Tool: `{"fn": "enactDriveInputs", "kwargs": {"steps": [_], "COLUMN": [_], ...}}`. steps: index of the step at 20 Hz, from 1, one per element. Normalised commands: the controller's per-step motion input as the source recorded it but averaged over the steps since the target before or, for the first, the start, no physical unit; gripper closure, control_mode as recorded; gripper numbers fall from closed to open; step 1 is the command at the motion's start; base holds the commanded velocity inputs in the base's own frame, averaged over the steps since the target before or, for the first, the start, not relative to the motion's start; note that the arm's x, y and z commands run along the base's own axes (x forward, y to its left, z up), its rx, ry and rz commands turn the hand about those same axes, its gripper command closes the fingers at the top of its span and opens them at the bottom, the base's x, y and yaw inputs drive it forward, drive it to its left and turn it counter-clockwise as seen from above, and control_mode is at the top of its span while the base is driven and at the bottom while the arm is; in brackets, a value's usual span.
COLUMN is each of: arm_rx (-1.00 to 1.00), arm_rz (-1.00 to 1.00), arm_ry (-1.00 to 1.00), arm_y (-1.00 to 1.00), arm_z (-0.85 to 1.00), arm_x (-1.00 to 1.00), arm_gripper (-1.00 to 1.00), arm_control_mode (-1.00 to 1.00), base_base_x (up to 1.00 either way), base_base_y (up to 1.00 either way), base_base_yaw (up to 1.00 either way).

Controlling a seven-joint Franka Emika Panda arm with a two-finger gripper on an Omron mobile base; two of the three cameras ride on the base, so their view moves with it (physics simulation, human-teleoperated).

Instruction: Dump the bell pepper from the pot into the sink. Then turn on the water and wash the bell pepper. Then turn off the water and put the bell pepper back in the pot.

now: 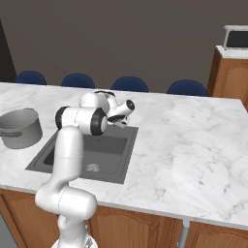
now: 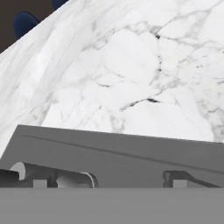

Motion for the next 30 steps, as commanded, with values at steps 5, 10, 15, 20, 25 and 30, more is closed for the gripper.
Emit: {"fn": "enactDriveInputs", "kwargs": {"steps": [5,10,15,20,25,30], "arm_rx": [0.0,0.0,0.03,0.02,0.0,0.0], "arm_rz": [0.0,0.0,0.0,-0.01,-0.04,-0.11], "arm_ry": [0.0,0.0,0.0,0.0,0.0,0.04], "arm_y": [0.01,0.0,-0.15,-0.22,-0.15,-0.18], "arm_z": [-0.19,-0.14,-0.2,-0.38,-0.26,-0.19], "arm_x": [0.1,0.01,-0.01,-0.02,0.0,0.0], "arm_gripper": [1.0,1.0,1.0,1.0,1.0,1.0], "arm_control_mode": [-1.0,-1.0,-1.0,-1.0,-1.0,-1.0], "base_base_x": [0.0,0.0,0.0,0.0,0.0,0.0], "base_base_y": [0.0,0.0,0.0,0.0,0.0,0.0], "base_base_yaw": [0.0,0.0,0.0,0.0,0.0,0.0]}}
